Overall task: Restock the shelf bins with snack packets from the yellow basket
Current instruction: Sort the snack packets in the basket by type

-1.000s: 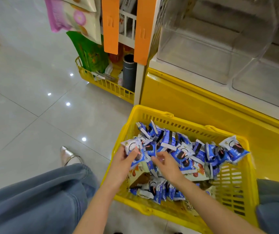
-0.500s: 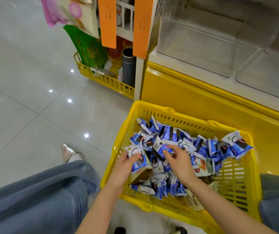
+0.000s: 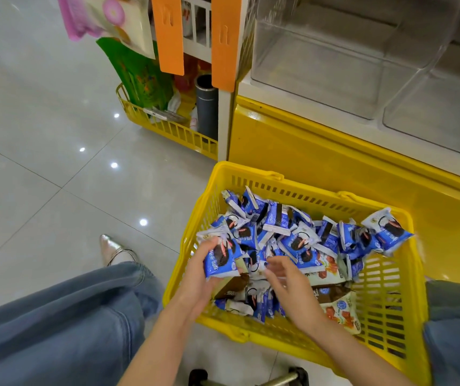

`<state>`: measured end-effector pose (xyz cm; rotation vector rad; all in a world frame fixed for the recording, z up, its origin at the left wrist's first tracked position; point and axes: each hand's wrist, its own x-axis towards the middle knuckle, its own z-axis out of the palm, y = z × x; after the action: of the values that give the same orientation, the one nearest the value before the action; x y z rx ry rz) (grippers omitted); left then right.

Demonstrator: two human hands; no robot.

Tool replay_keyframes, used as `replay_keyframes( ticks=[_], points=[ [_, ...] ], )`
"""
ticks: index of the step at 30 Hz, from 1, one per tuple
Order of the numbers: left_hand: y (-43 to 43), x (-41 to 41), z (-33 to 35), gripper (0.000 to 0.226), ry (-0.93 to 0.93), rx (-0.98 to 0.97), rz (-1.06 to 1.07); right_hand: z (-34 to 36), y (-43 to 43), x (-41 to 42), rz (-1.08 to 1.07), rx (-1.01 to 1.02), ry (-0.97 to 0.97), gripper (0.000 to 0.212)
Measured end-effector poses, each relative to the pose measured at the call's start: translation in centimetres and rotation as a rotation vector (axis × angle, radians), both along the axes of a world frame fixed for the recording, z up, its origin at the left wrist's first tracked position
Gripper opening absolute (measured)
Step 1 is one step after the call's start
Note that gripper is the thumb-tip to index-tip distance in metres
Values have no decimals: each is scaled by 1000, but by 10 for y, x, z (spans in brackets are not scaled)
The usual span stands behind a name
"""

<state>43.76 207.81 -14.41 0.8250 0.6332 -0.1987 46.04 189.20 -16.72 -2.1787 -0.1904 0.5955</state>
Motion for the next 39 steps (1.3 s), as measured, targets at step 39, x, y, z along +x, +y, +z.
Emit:
replay_keyframes(
  ticks=[39],
  points=[
    [-170,143,3,67,-80,904,-755,51,-137,130,-337,-388,-199,45]
  ],
)
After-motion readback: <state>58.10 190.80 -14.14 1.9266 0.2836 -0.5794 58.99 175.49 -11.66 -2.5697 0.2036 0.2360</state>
